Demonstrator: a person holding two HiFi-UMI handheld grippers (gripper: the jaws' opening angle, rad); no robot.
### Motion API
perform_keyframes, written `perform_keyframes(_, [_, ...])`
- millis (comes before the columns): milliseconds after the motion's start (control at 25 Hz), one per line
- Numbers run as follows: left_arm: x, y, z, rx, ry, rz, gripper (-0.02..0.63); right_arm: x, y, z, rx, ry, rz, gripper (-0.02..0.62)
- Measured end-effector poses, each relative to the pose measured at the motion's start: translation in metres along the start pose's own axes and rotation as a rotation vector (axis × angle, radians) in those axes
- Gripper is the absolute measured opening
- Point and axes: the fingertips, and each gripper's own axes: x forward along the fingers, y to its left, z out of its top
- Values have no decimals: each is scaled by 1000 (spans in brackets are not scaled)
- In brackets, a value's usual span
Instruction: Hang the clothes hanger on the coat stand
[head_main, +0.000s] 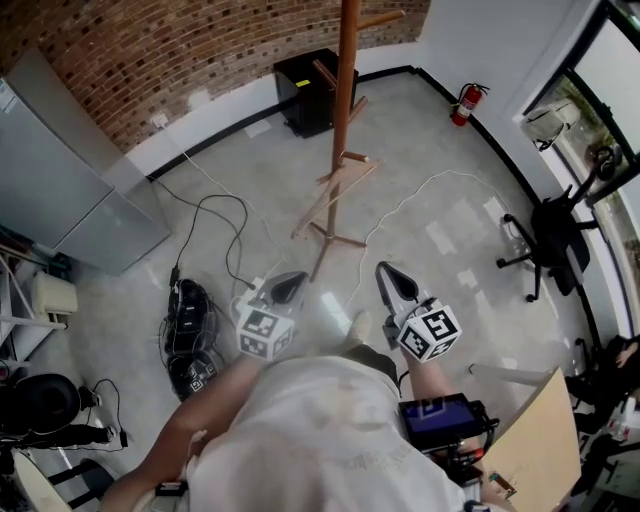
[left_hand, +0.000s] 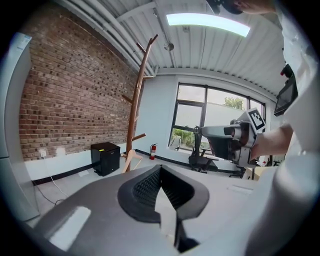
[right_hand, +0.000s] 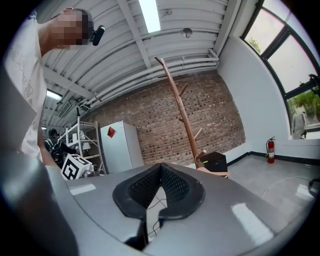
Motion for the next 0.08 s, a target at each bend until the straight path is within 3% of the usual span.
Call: perform_keyframes(80, [-5, 1, -4, 1, 0, -6, 2, -2, 7, -4, -4, -4, -7, 14])
